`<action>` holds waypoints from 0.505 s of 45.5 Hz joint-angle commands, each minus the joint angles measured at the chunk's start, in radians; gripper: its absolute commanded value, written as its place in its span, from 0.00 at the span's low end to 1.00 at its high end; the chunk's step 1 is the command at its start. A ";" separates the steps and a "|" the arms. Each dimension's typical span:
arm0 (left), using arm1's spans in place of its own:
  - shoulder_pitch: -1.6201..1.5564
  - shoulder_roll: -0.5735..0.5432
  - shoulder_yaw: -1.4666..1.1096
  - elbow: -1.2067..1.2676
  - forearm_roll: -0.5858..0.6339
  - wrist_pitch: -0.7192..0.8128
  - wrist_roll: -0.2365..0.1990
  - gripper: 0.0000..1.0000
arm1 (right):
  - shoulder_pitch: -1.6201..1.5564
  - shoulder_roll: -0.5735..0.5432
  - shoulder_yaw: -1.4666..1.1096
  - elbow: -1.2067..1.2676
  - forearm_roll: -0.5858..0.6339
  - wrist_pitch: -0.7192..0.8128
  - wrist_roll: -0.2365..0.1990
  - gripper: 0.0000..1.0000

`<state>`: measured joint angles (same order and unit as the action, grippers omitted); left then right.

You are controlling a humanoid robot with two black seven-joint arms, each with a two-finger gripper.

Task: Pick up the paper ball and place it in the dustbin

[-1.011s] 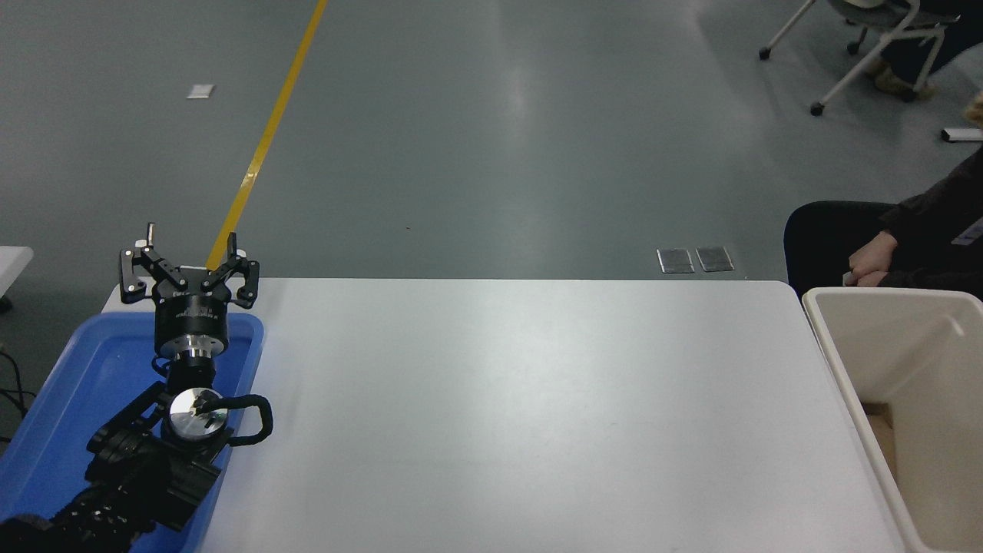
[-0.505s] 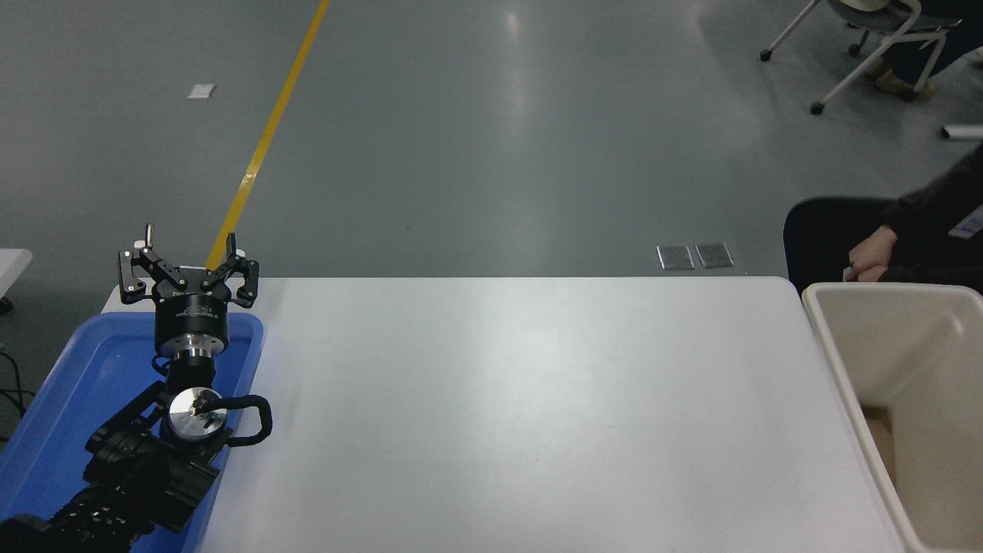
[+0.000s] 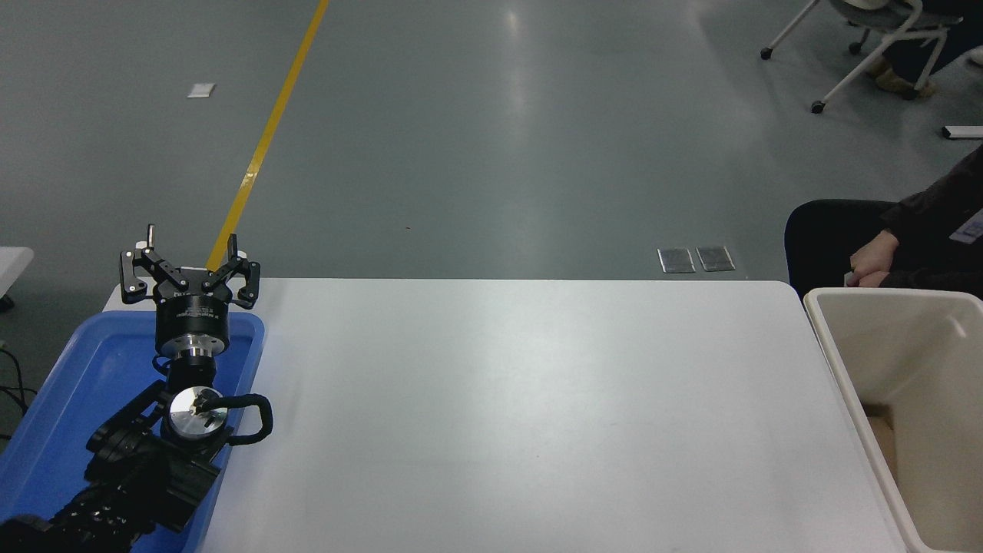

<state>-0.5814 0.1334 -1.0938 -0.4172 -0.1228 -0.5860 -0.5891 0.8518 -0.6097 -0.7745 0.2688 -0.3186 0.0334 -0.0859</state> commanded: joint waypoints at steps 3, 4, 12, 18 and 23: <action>0.000 0.000 0.000 0.000 0.000 0.000 0.000 0.99 | -0.137 0.084 0.107 -0.028 0.046 -0.030 -0.001 0.00; 0.000 0.000 0.000 0.000 0.000 0.000 0.000 0.99 | -0.138 0.087 0.107 -0.028 0.046 -0.030 -0.001 0.00; 0.000 0.000 0.000 0.000 0.000 0.002 0.000 0.99 | -0.142 0.100 0.110 -0.017 0.046 -0.035 -0.001 0.12; 0.000 0.000 0.000 0.000 0.000 0.000 0.000 0.99 | -0.140 0.100 0.147 -0.016 0.047 -0.040 0.000 0.80; 0.000 0.000 0.000 0.000 0.000 0.000 0.000 0.99 | -0.140 0.097 0.179 -0.005 0.046 -0.035 0.000 1.00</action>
<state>-0.5814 0.1334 -1.0936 -0.4172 -0.1227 -0.5859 -0.5890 0.7241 -0.5207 -0.6529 0.2533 -0.2767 0.0005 -0.0871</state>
